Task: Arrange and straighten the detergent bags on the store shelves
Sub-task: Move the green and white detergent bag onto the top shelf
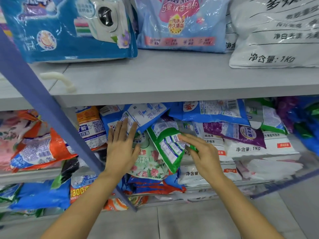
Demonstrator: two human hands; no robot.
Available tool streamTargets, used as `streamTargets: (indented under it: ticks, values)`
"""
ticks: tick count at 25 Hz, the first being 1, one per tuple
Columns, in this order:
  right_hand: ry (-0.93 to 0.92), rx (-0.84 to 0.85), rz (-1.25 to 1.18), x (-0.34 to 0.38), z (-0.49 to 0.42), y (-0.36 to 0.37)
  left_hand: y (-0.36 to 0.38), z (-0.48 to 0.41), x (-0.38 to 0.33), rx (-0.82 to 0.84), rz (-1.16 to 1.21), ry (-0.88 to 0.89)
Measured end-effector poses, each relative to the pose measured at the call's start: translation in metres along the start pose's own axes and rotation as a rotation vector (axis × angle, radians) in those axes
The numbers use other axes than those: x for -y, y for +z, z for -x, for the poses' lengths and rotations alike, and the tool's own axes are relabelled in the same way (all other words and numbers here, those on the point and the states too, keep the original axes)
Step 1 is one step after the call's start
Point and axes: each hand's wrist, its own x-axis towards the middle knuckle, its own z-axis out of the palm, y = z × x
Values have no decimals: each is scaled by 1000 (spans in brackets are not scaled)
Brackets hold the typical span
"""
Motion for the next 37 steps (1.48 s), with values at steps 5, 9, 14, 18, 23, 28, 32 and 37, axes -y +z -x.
streamTargets:
  ticks: [5,9,14,18,23,28,32,37]
  values:
    - [136,144,201,46,-21,-32,-76,17,-61,78,650,2]
    - [175,339,358,87,-38,-57,-109,32,-94,134,446,171]
    - [151,639,92,133,-47,-105,-130,35,-77,92,788,107]
    - [91,765,-40,159,-59,-130,-159,31,-78,-31,859,130]
    - [260,753,-621,147,-61,-160,-195,19,-80,-242,1026,-16]
    - [168,592,-1019,122,-38,-135,-224,3,-84,-309,1305,-499]
    - [151,330,-867,126,-29,-124,-237,-13,-93,-310,1568,-676]
    - [-4,-34,-520,165,-61,-153,-251,-39,-89,-282,1866,-746]
